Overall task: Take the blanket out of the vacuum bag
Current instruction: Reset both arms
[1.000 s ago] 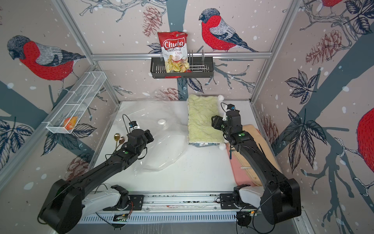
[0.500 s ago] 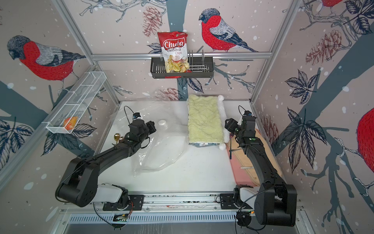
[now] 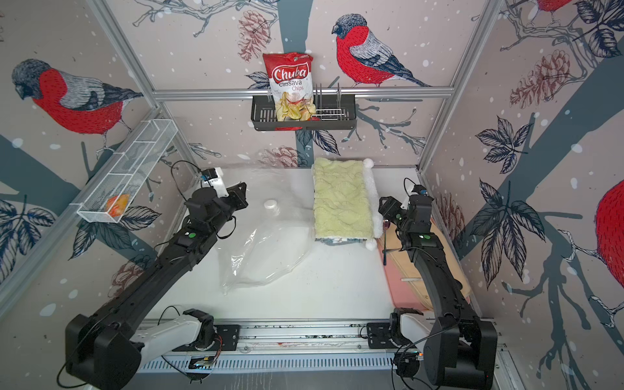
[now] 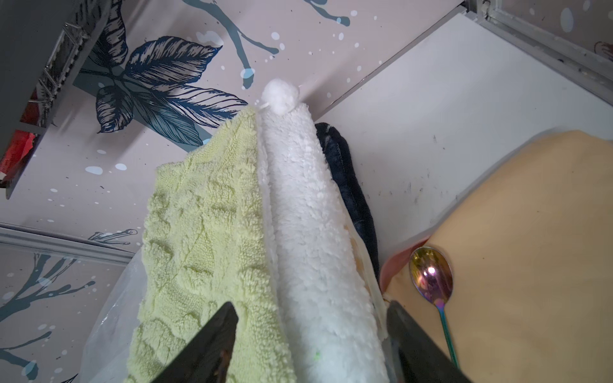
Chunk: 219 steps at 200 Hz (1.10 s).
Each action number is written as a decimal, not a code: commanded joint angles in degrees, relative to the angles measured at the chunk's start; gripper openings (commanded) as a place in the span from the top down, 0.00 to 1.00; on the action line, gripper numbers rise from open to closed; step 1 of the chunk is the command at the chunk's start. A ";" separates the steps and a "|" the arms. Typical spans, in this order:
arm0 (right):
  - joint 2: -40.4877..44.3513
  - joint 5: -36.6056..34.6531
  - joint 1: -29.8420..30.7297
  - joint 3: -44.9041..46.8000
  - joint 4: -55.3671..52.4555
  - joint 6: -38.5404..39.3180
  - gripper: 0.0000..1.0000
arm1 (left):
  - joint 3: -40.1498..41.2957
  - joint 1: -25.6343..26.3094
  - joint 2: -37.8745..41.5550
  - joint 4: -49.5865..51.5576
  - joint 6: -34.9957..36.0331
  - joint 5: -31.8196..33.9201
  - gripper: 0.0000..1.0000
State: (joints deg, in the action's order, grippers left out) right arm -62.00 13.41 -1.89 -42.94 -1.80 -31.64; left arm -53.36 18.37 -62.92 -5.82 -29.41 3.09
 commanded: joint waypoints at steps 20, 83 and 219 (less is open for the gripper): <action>4.02 -0.90 -0.04 1.65 5.87 -1.12 0.28 | -5.71 0.06 2.85 4.77 11.09 0.61 0.38; 11.73 -13.32 1.34 6.51 17.37 -6.58 0.00 | -4.77 0.18 3.63 2.30 16.64 14.52 0.01; 8.94 -18.34 2.29 20.17 44.50 2.90 0.00 | 26.12 -0.74 4.06 -48.27 25.97 22.69 0.00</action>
State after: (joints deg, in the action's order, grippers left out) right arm -52.62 -6.52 0.69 -23.62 36.49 -29.85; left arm -29.67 17.80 -58.04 -43.90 -6.37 23.57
